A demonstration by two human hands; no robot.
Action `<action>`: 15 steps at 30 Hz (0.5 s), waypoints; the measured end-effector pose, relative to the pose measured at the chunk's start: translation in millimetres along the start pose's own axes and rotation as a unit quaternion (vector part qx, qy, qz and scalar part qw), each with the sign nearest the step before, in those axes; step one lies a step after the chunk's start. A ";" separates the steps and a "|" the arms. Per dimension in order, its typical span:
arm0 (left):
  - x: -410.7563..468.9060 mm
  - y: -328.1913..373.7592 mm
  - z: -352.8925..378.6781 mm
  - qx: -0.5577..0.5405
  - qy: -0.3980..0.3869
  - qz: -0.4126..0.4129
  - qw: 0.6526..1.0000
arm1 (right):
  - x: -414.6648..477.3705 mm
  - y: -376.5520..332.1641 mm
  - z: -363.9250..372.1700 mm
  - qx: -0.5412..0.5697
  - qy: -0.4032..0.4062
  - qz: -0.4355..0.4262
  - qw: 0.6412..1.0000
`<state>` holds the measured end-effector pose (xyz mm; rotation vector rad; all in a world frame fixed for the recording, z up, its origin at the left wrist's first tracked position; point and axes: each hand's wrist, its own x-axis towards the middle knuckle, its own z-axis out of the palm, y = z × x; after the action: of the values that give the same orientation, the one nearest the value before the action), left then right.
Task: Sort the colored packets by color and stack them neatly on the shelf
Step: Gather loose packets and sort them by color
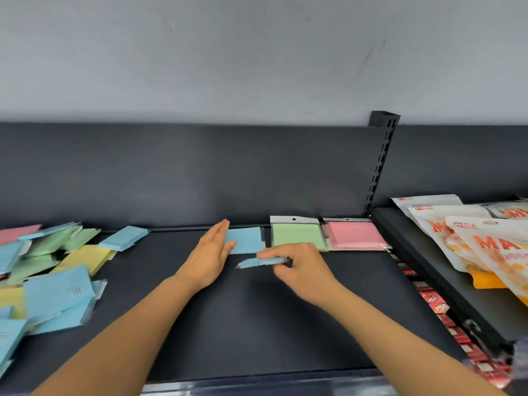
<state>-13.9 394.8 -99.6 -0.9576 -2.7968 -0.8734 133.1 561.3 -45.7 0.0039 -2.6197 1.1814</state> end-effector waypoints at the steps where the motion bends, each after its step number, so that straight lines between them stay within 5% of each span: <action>1: -1.3 0.4 -0.7 -0.017 0.016 -0.011 1.000 | -3.9 -2.3 6.3 -0.004 -0.024 -0.016 1.000; 9: -13.7 -7.8 -27.0 -0.050 0.017 -0.035 0.998 | -23.1 -1.7 37.1 -0.054 -0.189 -0.066 0.978; 15: -27.7 -9.9 -27.6 -0.030 -0.005 -0.012 0.999 | -25.4 -2.6 28.0 -0.008 -0.217 -0.026 0.976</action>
<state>-0.7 358.6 -87.7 -0.9411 -2.8113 -0.9633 151.2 536.3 -67.6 0.3645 -2.9750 1.2602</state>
